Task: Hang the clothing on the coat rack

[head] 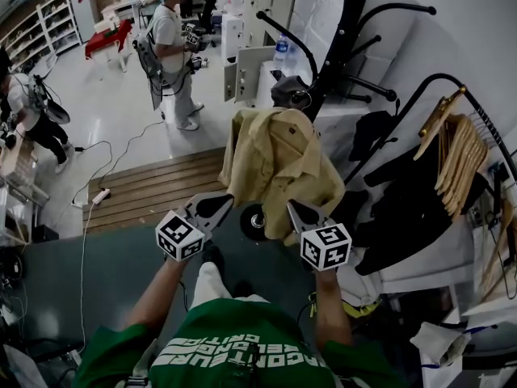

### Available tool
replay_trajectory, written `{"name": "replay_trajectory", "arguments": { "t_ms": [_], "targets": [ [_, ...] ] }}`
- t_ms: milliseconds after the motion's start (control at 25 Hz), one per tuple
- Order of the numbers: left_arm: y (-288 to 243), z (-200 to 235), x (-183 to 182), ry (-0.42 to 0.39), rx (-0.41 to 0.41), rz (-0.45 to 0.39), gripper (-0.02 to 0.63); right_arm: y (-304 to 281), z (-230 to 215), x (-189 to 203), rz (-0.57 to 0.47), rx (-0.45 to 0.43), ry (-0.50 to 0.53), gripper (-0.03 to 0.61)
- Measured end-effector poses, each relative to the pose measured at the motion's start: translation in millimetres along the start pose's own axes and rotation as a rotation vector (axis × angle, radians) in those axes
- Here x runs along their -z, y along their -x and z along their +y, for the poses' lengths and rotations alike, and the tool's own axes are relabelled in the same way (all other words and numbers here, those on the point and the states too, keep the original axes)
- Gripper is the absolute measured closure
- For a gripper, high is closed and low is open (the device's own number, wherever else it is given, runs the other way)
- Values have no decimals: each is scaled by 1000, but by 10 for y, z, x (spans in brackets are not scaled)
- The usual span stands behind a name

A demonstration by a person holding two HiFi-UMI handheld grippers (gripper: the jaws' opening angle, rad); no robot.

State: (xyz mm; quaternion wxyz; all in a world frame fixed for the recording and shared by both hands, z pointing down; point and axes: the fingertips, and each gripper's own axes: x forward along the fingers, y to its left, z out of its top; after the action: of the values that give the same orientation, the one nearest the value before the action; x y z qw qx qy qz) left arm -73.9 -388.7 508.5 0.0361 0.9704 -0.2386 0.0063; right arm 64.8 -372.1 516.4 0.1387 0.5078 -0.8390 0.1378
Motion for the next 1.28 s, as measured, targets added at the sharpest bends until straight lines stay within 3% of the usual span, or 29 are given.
{"name": "replay_trajectory", "arguments": {
  "t_ms": [440,1280],
  "targets": [
    [-38,-31,41,14,4,-3,609,51,91,92,0,-42,0,571],
    [-176,-28,67,9,0,12,609,54,-79,211,28,-25,27,571]
  ]
}}
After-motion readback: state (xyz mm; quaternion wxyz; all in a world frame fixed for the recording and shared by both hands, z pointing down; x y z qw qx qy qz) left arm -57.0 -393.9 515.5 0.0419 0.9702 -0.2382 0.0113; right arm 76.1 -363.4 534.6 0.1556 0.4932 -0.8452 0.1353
